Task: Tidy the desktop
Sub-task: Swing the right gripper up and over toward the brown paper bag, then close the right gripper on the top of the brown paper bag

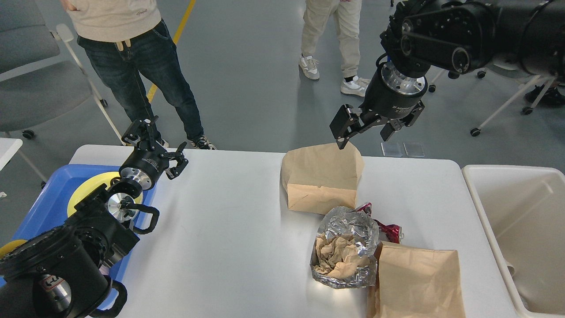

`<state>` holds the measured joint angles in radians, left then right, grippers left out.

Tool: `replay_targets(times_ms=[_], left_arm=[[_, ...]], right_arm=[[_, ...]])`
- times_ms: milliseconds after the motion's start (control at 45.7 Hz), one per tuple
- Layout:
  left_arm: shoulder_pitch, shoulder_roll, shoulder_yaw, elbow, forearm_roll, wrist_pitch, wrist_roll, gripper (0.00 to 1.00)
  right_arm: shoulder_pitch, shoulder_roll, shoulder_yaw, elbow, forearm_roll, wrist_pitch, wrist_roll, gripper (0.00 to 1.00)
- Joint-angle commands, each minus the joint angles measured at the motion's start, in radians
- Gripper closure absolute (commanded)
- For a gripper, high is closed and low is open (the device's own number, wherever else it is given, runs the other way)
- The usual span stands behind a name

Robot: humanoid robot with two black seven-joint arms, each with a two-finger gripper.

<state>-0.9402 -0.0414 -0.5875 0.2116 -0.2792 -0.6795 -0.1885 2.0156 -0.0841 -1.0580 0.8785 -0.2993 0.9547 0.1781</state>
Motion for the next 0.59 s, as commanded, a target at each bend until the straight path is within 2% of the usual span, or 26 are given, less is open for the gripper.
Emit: replay_targets(times_ms=[0, 175, 328, 569], left_arm=[[0.0, 0.0, 0.0, 0.0, 0.0, 0.0, 0.0, 0.04], [0.0, 0.0, 0.0, 0.0, 0.0, 0.0, 0.0, 0.04], [0.0, 0.0, 0.0, 0.0, 0.0, 0.0, 0.0, 0.04], [0.0, 0.0, 0.0, 0.0, 0.0, 0.0, 0.0, 0.04]], right_arm=[[-0.145, -0.016, 0.009, -0.087, 0.017, -0.109, -0.002, 0.0], [-0.469, -0.011, 0.039, -0.321, 0.133, -0.339, -0.003, 0.0], [-0.656, 0.029, 0.067, -0.493, 0.181, -0.409, -0.003, 0.0], [-0.863, 0.09, 0.242, -0.676, 0.181, -0.52, -0.005, 0.0]])
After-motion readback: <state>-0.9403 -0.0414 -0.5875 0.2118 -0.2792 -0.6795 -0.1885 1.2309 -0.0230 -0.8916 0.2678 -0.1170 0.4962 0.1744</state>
